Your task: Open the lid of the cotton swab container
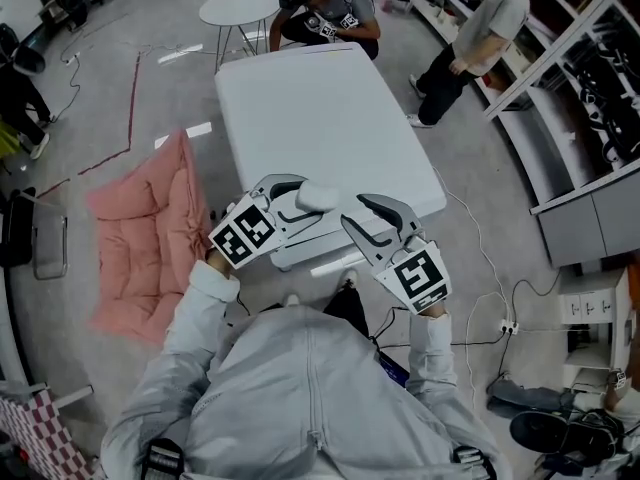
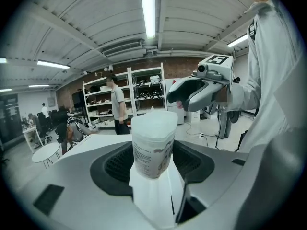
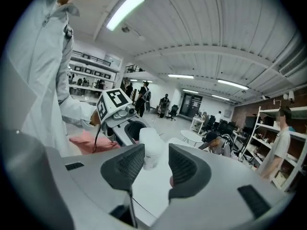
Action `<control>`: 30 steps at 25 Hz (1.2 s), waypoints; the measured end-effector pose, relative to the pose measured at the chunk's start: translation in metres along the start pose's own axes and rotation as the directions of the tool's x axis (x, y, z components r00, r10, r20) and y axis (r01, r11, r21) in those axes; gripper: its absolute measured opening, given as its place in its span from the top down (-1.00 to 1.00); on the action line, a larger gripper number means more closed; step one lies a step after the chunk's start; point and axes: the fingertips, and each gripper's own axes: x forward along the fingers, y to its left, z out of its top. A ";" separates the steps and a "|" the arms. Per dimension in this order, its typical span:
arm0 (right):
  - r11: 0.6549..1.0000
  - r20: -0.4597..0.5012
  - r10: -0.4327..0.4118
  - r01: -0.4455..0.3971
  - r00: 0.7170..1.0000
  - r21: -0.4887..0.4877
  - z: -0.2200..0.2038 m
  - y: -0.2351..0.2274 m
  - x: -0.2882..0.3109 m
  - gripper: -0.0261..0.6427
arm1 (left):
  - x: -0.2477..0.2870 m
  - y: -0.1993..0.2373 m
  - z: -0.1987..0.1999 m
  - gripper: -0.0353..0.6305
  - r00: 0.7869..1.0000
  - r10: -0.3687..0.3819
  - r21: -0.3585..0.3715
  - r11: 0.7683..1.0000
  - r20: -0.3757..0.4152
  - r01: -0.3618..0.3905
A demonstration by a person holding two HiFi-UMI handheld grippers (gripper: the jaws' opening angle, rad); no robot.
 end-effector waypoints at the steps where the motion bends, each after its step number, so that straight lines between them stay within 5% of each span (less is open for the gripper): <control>1: 1.000 -0.020 0.013 -0.013 1.000 -0.011 -0.003 0.003 0.002 0.46 | 0.003 -0.002 -0.003 0.10 1.000 -0.001 0.010 1.000 -0.017 0.001; 13: 0.989 -0.147 0.116 -0.128 0.982 -0.073 -0.032 0.025 0.023 0.29 | 0.020 -0.025 -0.041 0.10 0.976 -0.031 0.170 0.983 -0.213 0.068; 30: 0.962 -0.319 0.118 -0.188 0.940 -0.199 -0.064 0.035 0.062 0.25 | 0.030 -0.021 -0.057 0.10 0.956 -0.028 0.279 0.954 -0.292 0.113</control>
